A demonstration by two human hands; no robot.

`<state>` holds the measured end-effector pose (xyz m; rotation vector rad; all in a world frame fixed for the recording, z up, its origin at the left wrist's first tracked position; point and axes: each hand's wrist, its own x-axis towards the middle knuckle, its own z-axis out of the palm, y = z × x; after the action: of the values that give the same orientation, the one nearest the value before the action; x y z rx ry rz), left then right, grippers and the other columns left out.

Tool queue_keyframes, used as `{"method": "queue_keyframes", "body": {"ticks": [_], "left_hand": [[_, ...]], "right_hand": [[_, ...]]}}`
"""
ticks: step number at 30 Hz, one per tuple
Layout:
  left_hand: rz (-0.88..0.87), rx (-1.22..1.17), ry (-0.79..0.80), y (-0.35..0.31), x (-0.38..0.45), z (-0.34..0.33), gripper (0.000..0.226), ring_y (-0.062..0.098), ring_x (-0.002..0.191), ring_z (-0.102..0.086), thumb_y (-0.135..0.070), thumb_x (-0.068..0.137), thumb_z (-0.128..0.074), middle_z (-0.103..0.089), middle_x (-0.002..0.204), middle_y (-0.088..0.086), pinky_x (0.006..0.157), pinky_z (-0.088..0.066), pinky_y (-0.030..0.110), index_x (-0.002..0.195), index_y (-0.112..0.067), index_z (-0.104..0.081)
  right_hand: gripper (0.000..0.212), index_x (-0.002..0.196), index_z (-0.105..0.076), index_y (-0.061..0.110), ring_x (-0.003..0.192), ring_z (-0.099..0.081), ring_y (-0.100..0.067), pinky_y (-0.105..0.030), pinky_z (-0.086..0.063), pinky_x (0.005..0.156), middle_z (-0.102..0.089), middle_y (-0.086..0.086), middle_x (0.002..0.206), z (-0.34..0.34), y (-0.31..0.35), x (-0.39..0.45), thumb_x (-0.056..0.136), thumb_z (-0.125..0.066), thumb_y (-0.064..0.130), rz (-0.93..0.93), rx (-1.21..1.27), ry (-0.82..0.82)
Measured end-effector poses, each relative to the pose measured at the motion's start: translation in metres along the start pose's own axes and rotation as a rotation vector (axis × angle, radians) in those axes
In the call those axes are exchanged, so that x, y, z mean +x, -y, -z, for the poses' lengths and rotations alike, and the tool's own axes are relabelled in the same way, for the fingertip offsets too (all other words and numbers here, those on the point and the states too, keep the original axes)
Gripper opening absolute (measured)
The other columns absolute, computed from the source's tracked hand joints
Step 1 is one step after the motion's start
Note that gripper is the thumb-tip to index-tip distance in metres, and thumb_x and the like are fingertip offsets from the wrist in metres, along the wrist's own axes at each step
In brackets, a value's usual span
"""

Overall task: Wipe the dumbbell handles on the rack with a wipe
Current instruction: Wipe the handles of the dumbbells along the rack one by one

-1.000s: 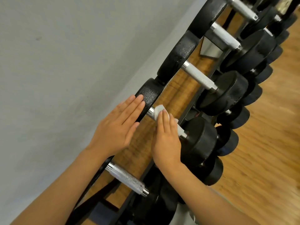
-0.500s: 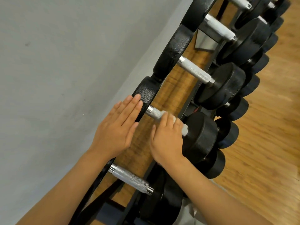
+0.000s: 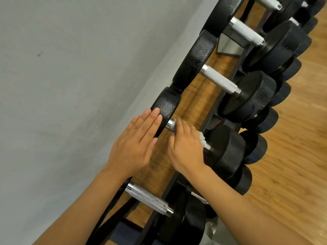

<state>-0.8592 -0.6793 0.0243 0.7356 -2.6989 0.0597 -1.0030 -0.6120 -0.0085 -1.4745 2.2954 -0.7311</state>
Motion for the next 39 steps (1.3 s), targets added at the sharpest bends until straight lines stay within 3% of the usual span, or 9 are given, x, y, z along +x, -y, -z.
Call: {"method": "queue_keyframes", "body": {"ticks": [2,4,10,16,25,30,34,37,39], "left_hand": [[-0.001,-0.002,0.005,0.000,0.000,0.000,0.049,0.027,0.148,-0.027,-0.018,0.104,-0.042,-0.032,0.157,0.015,0.121,-0.025,0.042,0.149,-0.001,-0.035],[-0.002,-0.012,0.011,0.001,-0.001,0.000,0.049,0.027,0.148,-0.027,-0.018,0.104,-0.042,-0.032,0.157,0.015,0.121,-0.025,0.043,0.149,-0.001,-0.034],[-0.003,-0.009,-0.007,0.000,-0.001,-0.001,0.049,0.027,0.148,-0.028,-0.017,0.103,-0.043,-0.033,0.156,0.015,0.120,-0.028,0.044,0.149,-0.001,-0.034],[0.010,-0.013,0.004,0.000,0.000,0.000,0.050,0.026,0.148,-0.028,-0.017,0.102,-0.045,-0.034,0.155,0.015,0.119,-0.029,0.044,0.148,-0.001,-0.033],[0.016,-0.018,0.002,-0.002,0.000,0.001,0.046,0.026,0.148,-0.028,-0.020,0.106,-0.041,-0.035,0.154,0.015,0.120,-0.028,0.043,0.146,0.002,-0.036],[0.016,-0.025,0.011,0.001,-0.001,0.001,0.048,0.025,0.149,-0.026,-0.020,0.105,-0.041,-0.033,0.155,0.013,0.120,-0.027,0.042,0.147,0.000,-0.033],[0.018,-0.021,0.011,-0.001,0.000,0.001,0.048,0.024,0.149,-0.024,-0.021,0.104,-0.041,-0.033,0.155,0.013,0.121,-0.026,0.041,0.147,0.000,-0.034],[0.012,-0.006,0.006,0.000,0.001,0.001,0.047,0.026,0.149,-0.026,-0.020,0.104,-0.042,-0.036,0.154,0.016,0.121,-0.026,0.042,0.146,0.002,-0.036],[0.011,0.001,-0.004,-0.001,0.001,0.001,0.047,0.026,0.149,-0.026,-0.019,0.104,-0.042,-0.037,0.153,0.017,0.121,-0.026,0.042,0.145,0.003,-0.037]], "right_hand": [[0.056,0.141,-0.045,-0.002,0.121,-0.048,-0.037,-0.046,-0.038,0.107,-0.053,-0.017,0.139,-0.001,0.006,0.000,0.098,-0.026,0.029,0.034,0.060,0.036],[0.055,0.144,-0.043,-0.001,0.123,-0.047,-0.038,-0.049,-0.039,0.106,-0.049,-0.016,0.143,-0.001,-0.002,-0.009,0.102,-0.026,0.030,0.065,-0.017,0.037],[0.059,0.139,-0.046,-0.007,0.114,-0.051,-0.051,-0.059,-0.043,0.099,-0.053,-0.023,0.135,0.003,-0.018,-0.028,0.100,-0.027,0.033,-0.094,-0.125,0.064],[0.053,0.140,-0.046,-0.005,0.124,-0.047,-0.044,-0.057,-0.036,0.107,-0.050,-0.020,0.141,-0.008,0.011,-0.004,0.100,-0.028,0.026,0.039,0.056,0.053],[0.061,0.113,-0.061,-0.016,0.084,-0.061,-0.049,-0.060,-0.051,0.080,-0.064,-0.030,0.099,0.014,-0.011,-0.009,0.087,-0.027,0.028,-0.256,-0.097,0.222],[0.071,0.139,-0.044,-0.005,0.124,-0.044,-0.048,-0.058,-0.031,0.107,-0.048,-0.021,0.141,0.011,0.007,0.012,0.086,-0.014,0.031,-0.028,0.071,0.238],[0.074,0.144,-0.040,0.000,0.119,-0.048,-0.044,-0.054,-0.038,0.102,-0.049,-0.018,0.142,0.018,-0.002,0.008,0.085,-0.013,0.035,0.034,0.028,0.277],[0.084,0.137,-0.041,0.003,0.112,-0.049,-0.039,-0.050,-0.037,0.101,-0.051,-0.017,0.131,0.037,-0.021,0.000,0.077,0.004,0.042,-0.142,-0.108,0.447],[0.064,0.126,-0.047,0.003,0.110,-0.048,-0.039,-0.052,-0.037,0.100,-0.049,-0.017,0.126,0.044,-0.020,0.004,0.088,-0.007,0.037,-0.171,-0.126,0.510]]}}
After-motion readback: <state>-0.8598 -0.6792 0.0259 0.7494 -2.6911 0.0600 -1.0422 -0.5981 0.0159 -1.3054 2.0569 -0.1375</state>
